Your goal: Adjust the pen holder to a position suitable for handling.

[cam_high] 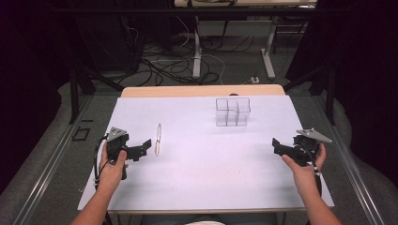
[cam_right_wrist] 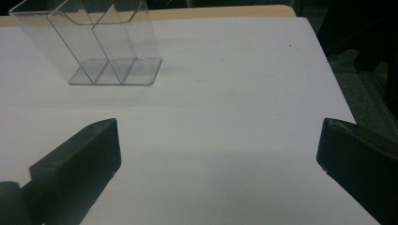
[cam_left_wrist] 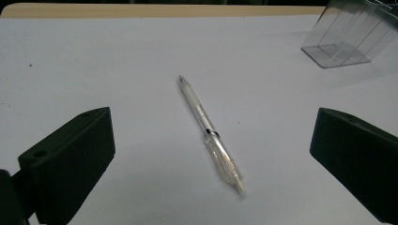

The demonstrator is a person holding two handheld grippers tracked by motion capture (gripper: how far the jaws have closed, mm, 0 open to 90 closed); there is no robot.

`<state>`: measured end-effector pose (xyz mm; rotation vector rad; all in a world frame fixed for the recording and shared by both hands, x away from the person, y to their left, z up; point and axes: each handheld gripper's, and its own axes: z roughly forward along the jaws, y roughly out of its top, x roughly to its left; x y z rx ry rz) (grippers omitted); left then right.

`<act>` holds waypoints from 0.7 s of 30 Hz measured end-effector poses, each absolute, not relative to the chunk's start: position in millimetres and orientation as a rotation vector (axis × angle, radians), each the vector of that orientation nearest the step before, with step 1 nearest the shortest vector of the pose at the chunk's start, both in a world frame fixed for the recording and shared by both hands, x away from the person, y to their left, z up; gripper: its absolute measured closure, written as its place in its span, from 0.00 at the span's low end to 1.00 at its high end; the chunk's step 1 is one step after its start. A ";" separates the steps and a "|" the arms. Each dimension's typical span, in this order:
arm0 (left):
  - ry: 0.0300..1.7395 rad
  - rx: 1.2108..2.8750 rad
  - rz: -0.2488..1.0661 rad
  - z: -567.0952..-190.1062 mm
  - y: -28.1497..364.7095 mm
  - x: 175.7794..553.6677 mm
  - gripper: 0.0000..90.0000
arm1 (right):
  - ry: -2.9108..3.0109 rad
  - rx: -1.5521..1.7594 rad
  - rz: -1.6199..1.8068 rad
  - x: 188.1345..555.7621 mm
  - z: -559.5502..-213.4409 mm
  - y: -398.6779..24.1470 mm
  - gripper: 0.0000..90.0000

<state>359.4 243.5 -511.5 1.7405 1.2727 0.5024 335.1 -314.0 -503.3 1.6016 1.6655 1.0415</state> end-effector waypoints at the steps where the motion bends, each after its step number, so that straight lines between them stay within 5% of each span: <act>1: 1.272 1.743 0.506 -511.5 243.3 359.4 0.00 | 1.665 1.594 1.041 336.3 -504.1 -313.6 0.00; 11: 1.277 1.750 0.503 -513.1 242.9 357.6 0.00 | 1.695 1.597 1.050 339.8 -505.3 -309.2 0.06; 14: 1.277 1.752 0.504 -512.8 243.2 356.6 0.00 | 1.706 1.576 1.051 343.2 -502.6 -308.9 0.18; 21: 1.279 1.751 0.514 -511.8 245.7 352.9 0.00 | 1.731 1.544 1.055 352.5 -493.3 -302.7 0.26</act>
